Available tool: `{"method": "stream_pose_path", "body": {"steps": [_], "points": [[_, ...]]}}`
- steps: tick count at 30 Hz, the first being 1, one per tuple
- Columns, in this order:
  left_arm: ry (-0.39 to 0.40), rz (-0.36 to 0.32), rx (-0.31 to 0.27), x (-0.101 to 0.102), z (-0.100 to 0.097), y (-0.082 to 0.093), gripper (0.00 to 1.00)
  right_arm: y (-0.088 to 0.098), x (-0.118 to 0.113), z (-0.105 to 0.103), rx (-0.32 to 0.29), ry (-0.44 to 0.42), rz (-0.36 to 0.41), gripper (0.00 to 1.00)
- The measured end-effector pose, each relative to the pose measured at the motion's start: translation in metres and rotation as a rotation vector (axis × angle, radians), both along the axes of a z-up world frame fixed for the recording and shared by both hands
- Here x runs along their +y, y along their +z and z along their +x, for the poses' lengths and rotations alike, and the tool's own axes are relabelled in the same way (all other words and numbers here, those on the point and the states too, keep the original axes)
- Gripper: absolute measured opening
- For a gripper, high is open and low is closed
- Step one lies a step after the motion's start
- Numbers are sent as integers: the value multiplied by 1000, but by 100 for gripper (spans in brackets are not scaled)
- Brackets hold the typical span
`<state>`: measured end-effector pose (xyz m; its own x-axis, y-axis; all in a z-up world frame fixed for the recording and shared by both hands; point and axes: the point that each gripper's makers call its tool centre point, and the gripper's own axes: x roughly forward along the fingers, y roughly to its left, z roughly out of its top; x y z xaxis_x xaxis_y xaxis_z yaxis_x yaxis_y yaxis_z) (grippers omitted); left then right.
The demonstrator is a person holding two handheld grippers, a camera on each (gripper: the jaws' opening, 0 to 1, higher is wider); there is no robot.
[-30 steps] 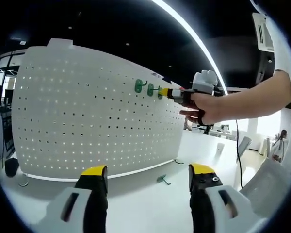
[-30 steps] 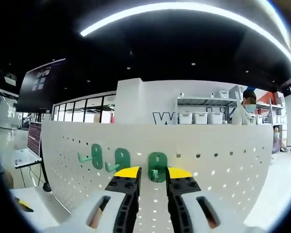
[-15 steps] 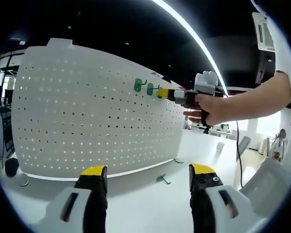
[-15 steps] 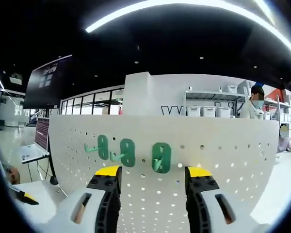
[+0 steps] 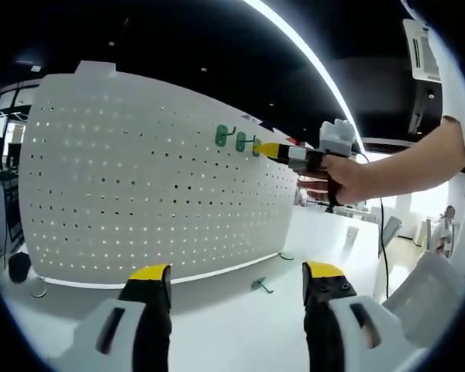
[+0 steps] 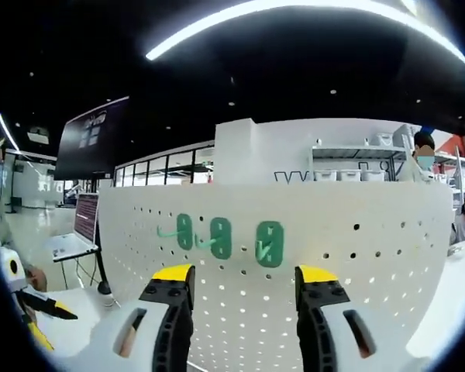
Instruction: Insert the hook assembly into the mounting plate slot until the hook locks in place.
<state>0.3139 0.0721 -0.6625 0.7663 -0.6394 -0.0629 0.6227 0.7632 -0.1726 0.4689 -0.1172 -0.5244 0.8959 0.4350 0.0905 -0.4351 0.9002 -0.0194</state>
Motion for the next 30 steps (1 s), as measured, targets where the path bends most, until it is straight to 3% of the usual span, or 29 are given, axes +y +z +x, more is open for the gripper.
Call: {"method": "stream_pose_path", "body": {"steps": [2, 10, 17, 30], "points": [[-2, 2, 0, -1, 0, 0, 71, -4, -1, -3, 28, 30, 45, 50], [-5, 2, 2, -1, -1, 0, 71, -6, 0, -10, 23, 57, 18, 49], [-2, -11, 5, 0, 0, 1, 71, -29, 6, -35, 31, 95, -29, 49], [3, -23, 6, 1, 1, 6, 71, -61, 2, -78, 53, 122, -24, 51]]}}
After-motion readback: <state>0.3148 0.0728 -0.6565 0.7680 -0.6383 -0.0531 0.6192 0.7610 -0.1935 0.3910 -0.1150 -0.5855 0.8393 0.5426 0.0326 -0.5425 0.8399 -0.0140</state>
